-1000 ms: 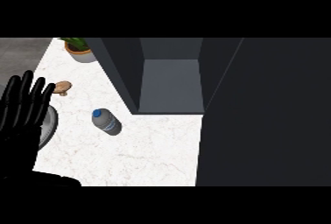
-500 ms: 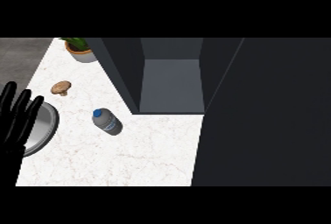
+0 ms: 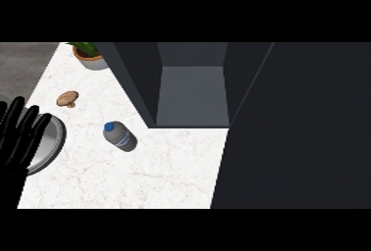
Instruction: Pick up the bottled water, place it into the cabinet and close the cabinet
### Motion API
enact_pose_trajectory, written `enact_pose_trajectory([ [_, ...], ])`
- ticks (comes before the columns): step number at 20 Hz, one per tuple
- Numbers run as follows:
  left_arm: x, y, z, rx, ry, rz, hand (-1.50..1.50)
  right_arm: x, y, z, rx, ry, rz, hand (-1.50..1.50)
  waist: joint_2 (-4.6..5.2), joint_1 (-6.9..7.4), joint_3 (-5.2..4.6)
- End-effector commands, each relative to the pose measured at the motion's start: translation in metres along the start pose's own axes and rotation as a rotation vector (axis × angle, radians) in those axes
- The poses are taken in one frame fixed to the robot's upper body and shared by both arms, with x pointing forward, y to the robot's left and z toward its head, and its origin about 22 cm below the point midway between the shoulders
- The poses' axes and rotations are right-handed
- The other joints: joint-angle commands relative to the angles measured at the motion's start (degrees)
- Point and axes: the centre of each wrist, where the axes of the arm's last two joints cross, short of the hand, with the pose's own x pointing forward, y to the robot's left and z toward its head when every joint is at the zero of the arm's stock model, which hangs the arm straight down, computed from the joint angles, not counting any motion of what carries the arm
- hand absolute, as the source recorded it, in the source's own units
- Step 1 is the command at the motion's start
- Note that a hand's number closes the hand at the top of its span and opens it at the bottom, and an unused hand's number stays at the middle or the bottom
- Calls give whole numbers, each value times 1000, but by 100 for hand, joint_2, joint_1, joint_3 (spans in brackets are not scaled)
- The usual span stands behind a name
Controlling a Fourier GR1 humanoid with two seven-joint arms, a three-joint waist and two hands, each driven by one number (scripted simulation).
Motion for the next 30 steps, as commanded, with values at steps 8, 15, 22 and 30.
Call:
enact_pose_trajectory([
  [8, -34, 9, -10, 16, 71, -68, -150, 17, 16, 18, -30, -21, 21, -150, -7, -35, 1],
  [15, -83, 25, -15, 56, 136, -88, -150, 28, 18, 11, -19, -16, 34, -150, -1, -38, -5],
  [22, -130, 46, -22, 83, 197, -79, -150, 35, 12, 14, -24, -40, 35, -150, 7, -75, -6],
  [30, -181, 64, -13, 78, 293, -51, -150, 27, 25, 11, -1, -30, 46, -150, 1, -72, -6],
])
